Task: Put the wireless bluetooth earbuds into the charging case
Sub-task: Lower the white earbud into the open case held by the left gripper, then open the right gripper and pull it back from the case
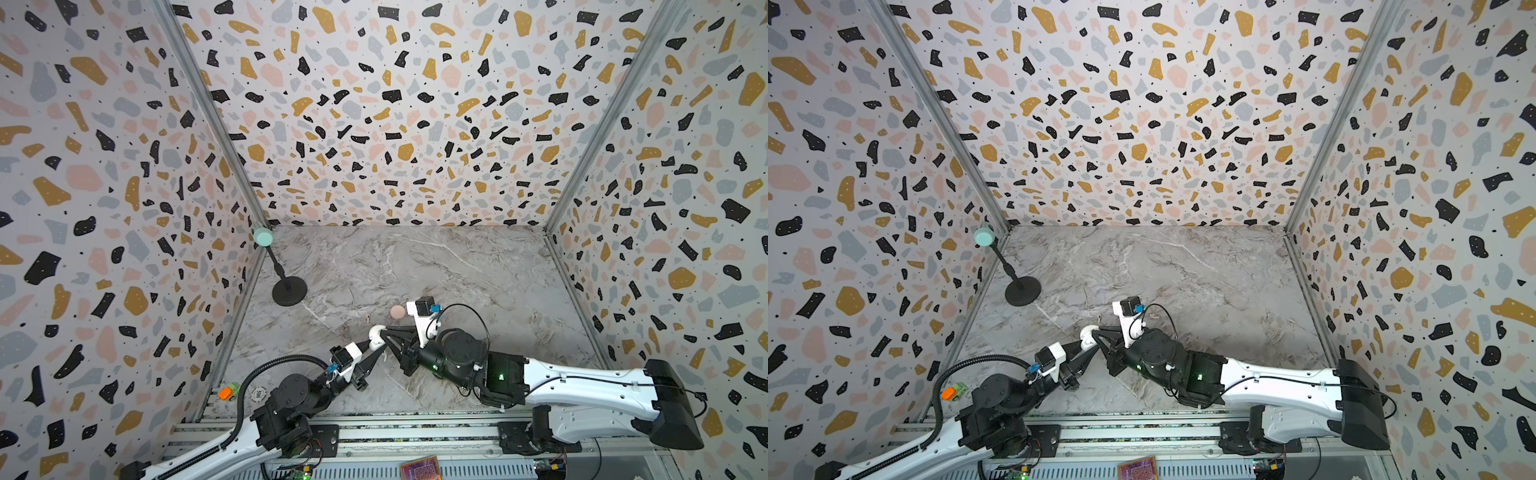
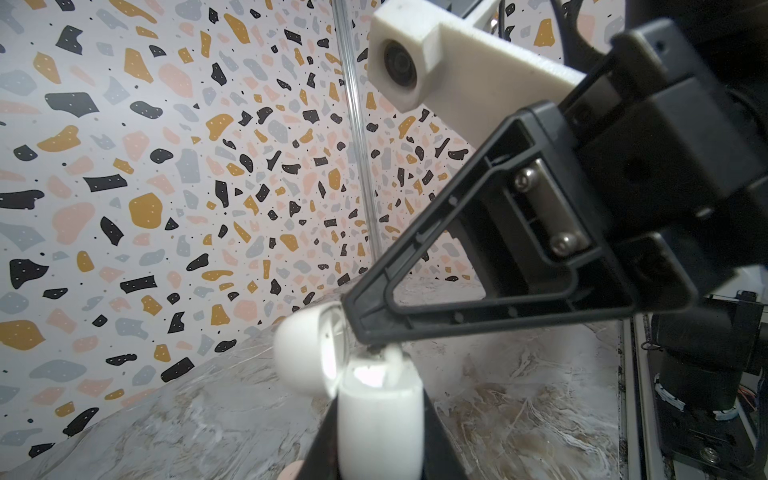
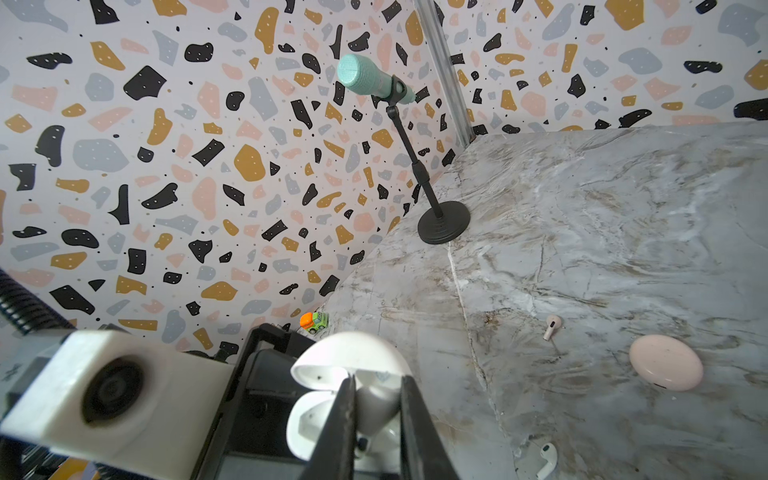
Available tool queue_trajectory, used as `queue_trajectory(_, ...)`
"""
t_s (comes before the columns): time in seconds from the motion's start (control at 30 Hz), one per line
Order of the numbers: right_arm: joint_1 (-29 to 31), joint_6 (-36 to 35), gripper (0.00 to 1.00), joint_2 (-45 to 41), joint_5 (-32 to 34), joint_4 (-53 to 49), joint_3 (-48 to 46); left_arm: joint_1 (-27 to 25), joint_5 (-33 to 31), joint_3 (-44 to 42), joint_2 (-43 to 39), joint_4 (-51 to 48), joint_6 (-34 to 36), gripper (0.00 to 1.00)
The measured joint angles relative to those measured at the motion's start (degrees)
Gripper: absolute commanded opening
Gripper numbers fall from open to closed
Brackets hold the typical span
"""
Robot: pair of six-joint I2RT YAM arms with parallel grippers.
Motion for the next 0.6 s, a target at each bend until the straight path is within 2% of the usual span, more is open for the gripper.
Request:
queue_trajectory(0.13, 0.2, 0.0, 0.02, 0.3, 0.3, 0.0, 0.0, 0.0, 0.0, 0.0, 0.0, -0.2, 0.0, 0.00)
queue_trajectory(0.37, 0.5, 0.0, 0.23, 0.3, 0.8, 0.0, 0.0, 0.0, 0.0, 0.0, 0.0, -0.2, 0.0, 0.00)
queue_trajectory(0.6, 0.7, 0.1, 0.28, 0.3, 0.9, -0.1, 0.0, 0.0, 0.0, 0.0, -0.1, -0.2, 0.0, 0.00)
